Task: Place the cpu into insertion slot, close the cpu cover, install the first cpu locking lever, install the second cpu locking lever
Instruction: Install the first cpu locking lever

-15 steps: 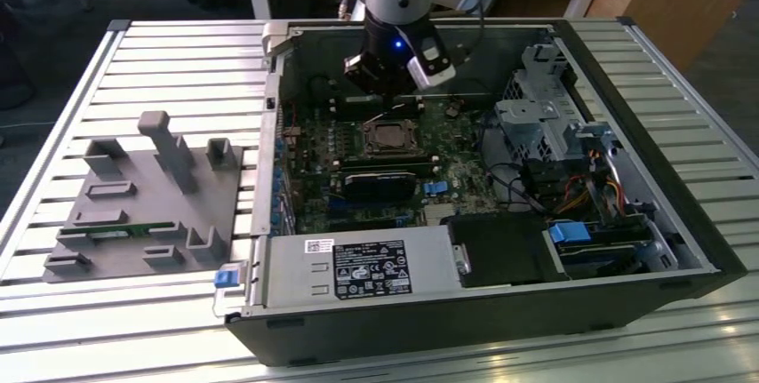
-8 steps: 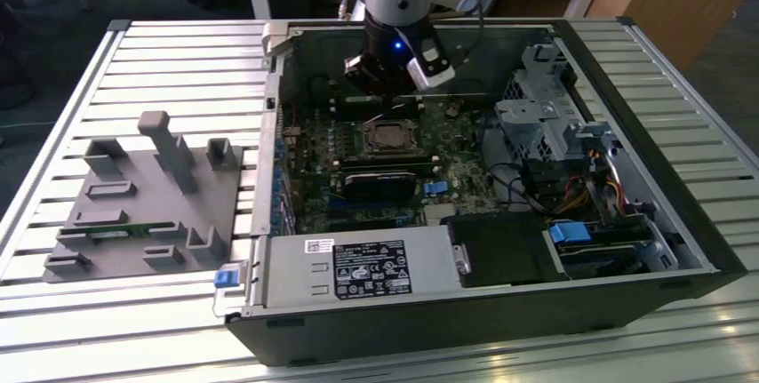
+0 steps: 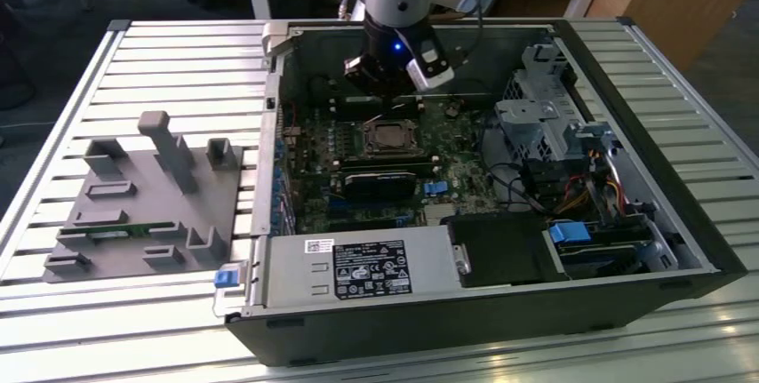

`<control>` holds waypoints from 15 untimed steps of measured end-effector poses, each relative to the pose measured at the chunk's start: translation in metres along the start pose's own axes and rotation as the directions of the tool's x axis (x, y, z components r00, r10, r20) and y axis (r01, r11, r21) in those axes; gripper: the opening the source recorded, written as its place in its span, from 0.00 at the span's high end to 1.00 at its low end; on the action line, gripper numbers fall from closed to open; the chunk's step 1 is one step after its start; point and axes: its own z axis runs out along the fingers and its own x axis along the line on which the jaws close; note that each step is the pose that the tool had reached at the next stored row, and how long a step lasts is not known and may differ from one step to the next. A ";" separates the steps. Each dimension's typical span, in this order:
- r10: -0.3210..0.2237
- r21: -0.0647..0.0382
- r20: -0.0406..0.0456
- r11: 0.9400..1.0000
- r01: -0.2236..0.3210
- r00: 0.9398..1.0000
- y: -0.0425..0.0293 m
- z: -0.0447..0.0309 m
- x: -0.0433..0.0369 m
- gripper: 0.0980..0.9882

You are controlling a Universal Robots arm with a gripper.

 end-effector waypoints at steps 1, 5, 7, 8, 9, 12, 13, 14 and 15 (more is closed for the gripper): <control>0.000 0.000 0.000 1.000 0.000 1.000 0.0001 0.0004 0.0000 0.99; 0.000 0.000 0.000 1.000 0.000 1.000 0.0007 0.0018 0.0000 0.99; 0.000 0.000 0.000 1.000 0.000 1.000 0.0009 0.0023 0.0000 0.99; 0.000 0.000 0.000 1.000 0.000 1.000 0.0010 0.0024 0.0001 0.99; 0.000 0.000 0.000 1.000 0.000 1.000 0.0010 0.0024 0.0001 0.99; 0.000 0.000 0.000 1.000 0.000 1.000 0.0013 0.0029 0.0001 0.99; 0.000 0.000 0.000 1.000 0.000 1.000 0.0016 0.0031 0.0001 0.99; 0.000 0.000 0.000 1.000 0.000 1.000 0.0019 0.0034 0.0001 0.99; 0.001 0.000 0.000 1.000 -0.001 1.000 0.0024 0.0038 0.0001 0.99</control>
